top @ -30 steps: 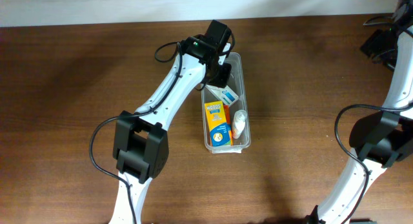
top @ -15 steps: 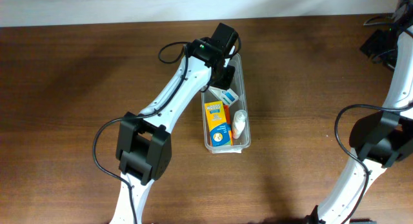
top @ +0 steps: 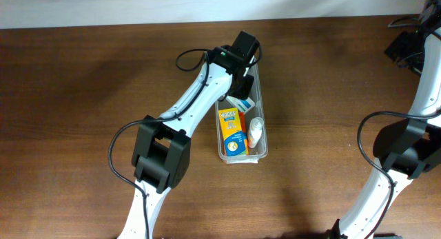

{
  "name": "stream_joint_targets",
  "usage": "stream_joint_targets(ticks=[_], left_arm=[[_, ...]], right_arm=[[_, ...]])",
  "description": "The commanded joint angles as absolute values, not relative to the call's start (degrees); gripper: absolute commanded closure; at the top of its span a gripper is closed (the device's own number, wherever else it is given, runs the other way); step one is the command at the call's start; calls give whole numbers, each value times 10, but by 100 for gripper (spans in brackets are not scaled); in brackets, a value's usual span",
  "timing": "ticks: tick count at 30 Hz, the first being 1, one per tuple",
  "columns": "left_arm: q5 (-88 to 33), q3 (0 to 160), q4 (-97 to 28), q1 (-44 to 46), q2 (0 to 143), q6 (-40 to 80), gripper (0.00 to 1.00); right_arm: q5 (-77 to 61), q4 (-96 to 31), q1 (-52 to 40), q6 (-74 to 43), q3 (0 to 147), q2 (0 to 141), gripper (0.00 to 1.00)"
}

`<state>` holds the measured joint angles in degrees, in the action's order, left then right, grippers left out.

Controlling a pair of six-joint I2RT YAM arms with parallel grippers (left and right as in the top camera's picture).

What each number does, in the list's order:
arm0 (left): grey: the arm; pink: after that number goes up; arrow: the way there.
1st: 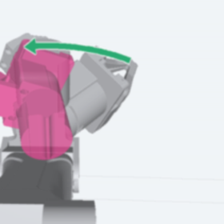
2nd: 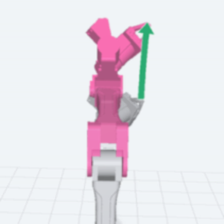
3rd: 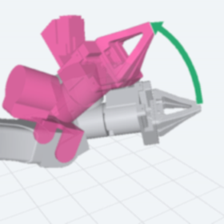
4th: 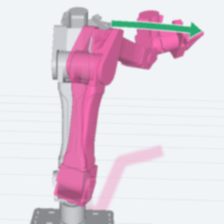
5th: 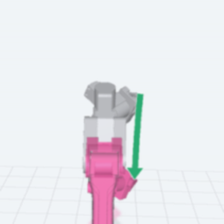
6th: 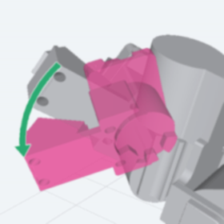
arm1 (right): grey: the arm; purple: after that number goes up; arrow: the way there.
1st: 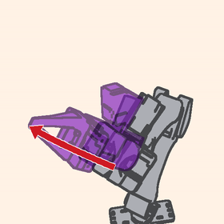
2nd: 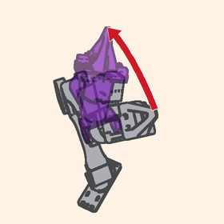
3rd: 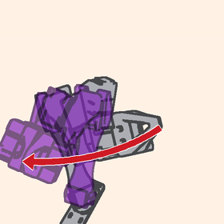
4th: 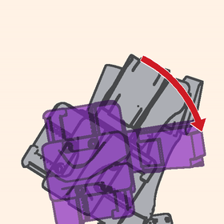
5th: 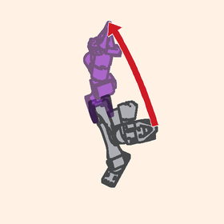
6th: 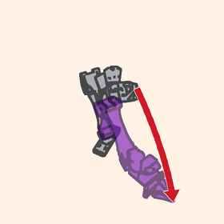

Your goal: Pack container

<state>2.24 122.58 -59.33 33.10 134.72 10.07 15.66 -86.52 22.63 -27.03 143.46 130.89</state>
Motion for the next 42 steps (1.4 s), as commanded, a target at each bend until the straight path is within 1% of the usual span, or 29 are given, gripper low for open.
stream_joint_targets(ticks=[1,30,31,32,34,42], left_arm=[[50,1238,-587,333,1347,87,63],[39,1238,-597,335,1380,81,62],[39,1238,-597,336,1380,81,50],[39,1238,-596,336,1380,81,35],[39,1238,-596,336,1380,81,32],[39,1238,-595,336,1380,81,33]], right_arm=[[168,-865,226,-272,1435,1306,2],[168,-865,226,-272,1435,1306,2],[168,-865,226,-272,1435,1306,1],[168,-865,226,-272,1435,1306,2],[168,-865,226,-272,1435,1306,2],[168,-865,226,-272,1435,1306,2]])
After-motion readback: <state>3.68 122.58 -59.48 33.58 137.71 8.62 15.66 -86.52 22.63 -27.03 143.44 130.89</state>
